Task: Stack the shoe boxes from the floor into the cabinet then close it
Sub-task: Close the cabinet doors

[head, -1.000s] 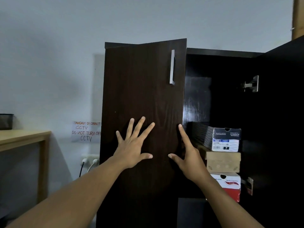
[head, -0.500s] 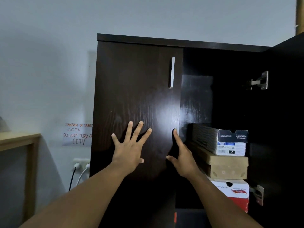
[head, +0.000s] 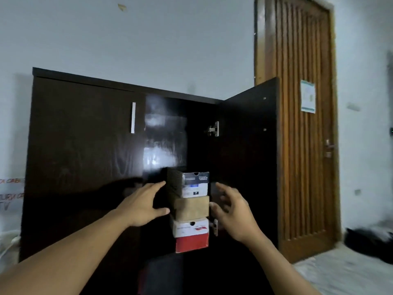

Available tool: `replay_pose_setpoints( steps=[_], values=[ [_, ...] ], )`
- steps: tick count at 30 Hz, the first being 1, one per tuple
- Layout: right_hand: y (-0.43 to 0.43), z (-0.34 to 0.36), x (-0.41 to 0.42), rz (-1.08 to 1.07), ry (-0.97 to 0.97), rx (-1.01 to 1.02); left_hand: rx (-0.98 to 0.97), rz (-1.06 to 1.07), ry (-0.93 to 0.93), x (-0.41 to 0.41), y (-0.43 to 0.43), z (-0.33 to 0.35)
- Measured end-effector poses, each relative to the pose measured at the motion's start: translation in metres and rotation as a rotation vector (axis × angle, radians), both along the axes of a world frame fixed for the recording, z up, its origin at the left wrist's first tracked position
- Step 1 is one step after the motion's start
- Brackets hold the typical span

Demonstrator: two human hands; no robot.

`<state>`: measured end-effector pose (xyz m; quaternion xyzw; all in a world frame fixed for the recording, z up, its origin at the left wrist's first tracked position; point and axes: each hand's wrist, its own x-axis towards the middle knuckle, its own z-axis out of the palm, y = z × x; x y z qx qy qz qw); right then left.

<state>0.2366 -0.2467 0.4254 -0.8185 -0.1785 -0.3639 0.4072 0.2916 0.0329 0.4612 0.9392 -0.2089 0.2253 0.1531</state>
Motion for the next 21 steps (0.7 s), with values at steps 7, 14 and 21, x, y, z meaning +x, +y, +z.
replay_pose_setpoints(
  steps=[7, 14, 21],
  values=[
    [-0.114, -0.001, -0.065, -0.211, -0.088, 0.199, 0.031, -0.238, -0.31, -0.05, -0.176, 0.038],
    [-0.148, -0.017, -0.044, -0.087, 0.116, 0.283, 0.236, -0.23, -0.474, -0.062, -0.254, 0.054],
    [-0.126, -0.017, -0.039, 0.036, 0.103, 0.386, 0.155, -0.199, -0.503, -0.062, -0.229, 0.05]
  ],
)
